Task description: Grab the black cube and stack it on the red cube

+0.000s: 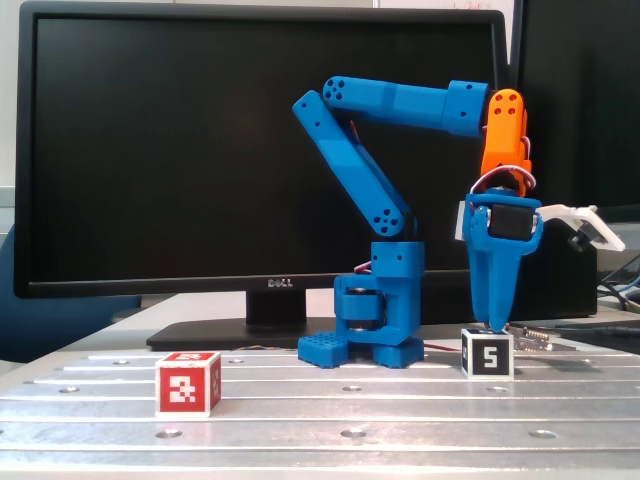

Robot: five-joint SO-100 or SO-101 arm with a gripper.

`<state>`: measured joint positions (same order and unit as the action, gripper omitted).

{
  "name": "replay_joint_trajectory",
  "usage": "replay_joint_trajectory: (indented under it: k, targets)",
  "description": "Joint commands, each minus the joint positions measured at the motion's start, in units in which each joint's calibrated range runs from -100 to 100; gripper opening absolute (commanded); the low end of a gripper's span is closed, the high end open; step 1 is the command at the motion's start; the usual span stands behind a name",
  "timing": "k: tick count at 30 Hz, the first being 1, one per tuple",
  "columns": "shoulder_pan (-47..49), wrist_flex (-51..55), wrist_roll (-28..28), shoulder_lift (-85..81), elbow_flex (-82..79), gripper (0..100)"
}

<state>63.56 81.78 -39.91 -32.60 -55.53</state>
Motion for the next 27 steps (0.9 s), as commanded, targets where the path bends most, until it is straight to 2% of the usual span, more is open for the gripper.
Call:
replay_joint_trajectory:
  k: [1, 12, 27]
  targets:
    - [-0.25, -0.08, 0.19, -0.82, 0.75, 18]
    - [0.42, -0.16, -0.07, -0.82, 0.03, 24]
    - [0.42, -1.1, -0.17, -0.82, -1.06, 24]
